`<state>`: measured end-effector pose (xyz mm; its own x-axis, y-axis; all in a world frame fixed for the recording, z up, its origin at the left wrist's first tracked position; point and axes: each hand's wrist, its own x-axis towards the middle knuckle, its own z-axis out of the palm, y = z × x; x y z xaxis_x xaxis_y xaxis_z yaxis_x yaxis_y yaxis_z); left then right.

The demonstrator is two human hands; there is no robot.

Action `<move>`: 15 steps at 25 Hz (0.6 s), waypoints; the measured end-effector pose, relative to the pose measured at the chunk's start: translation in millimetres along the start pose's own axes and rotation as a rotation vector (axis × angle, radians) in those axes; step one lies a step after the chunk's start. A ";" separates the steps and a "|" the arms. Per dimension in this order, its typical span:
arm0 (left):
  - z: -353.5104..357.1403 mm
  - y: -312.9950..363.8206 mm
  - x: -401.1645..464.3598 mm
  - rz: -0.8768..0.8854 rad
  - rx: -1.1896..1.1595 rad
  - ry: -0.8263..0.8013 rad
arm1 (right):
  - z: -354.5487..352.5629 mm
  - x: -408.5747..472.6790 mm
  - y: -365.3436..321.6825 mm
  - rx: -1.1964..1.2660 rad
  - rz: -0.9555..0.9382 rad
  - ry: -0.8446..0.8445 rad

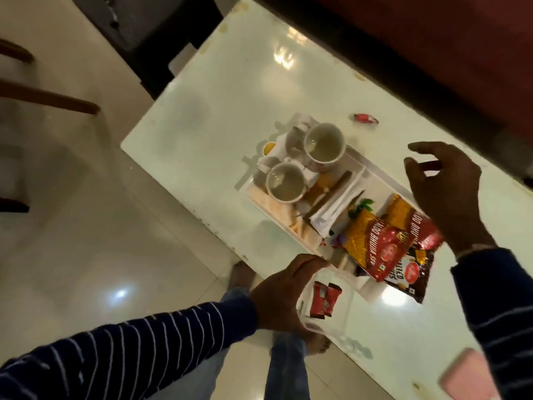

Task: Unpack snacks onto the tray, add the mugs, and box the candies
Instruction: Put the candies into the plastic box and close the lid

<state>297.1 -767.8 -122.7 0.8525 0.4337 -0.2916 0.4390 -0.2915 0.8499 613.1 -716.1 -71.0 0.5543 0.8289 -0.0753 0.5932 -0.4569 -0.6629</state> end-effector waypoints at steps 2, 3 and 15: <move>-13.5 -9.5 0.9 0.003 -0.012 -0.025 | 23.3 42.6 12.6 -0.042 -0.043 -0.080; -18.9 -13.0 1.3 0.011 -0.020 -0.037 | 33.7 61.5 20.4 -0.054 -0.068 -0.120; -55.1 -60.5 -9.5 -0.049 -0.033 0.045 | 122.7 131.7 78.7 -0.548 -0.224 -0.309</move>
<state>246.8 -707.3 -147.3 0.8164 0.4849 -0.3136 0.4695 -0.2412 0.8493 661.1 -603.2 -224.6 0.2388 0.9398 -0.2444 0.9304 -0.2935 -0.2195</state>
